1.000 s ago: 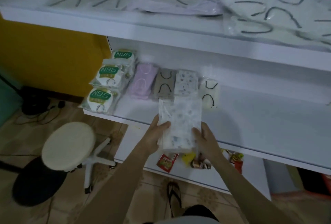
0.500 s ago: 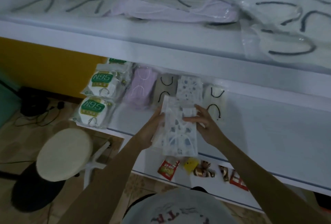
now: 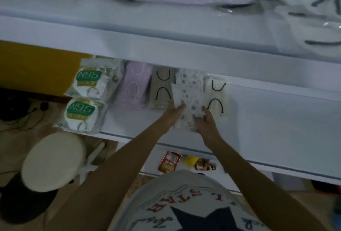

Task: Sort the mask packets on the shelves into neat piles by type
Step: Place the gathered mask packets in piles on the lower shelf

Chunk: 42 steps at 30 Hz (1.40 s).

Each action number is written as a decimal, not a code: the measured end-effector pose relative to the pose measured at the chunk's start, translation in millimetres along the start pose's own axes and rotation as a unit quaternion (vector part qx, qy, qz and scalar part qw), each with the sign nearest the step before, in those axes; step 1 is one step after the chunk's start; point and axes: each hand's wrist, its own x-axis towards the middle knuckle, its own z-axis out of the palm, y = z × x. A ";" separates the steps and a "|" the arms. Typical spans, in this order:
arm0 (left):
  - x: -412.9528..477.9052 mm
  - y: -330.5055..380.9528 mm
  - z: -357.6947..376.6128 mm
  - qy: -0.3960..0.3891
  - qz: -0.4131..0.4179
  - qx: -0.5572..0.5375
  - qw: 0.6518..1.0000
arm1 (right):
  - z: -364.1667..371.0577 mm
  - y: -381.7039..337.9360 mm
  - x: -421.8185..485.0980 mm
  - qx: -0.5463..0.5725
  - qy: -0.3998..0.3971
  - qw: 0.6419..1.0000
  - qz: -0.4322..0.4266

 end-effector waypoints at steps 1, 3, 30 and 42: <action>3.5 2.8 1.1 -0.002 -0.006 0.017 1.000 | 0.1 -1.3 6.5 -0.011 0.013 1.000 -0.013; 13.4 11.7 -0.9 0.009 -0.023 0.027 0.999 | -1.8 -3.8 26.1 -0.020 0.048 0.998 -0.021; 6.0 -8.2 -40.7 0.085 -0.061 0.092 0.990 | 12.9 -20.6 77.8 -0.469 0.167 0.866 -0.044; -126.0 -88.5 -52.4 -0.025 0.027 0.326 0.945 | 27.3 121.4 -111.7 -0.564 0.018 0.806 -0.179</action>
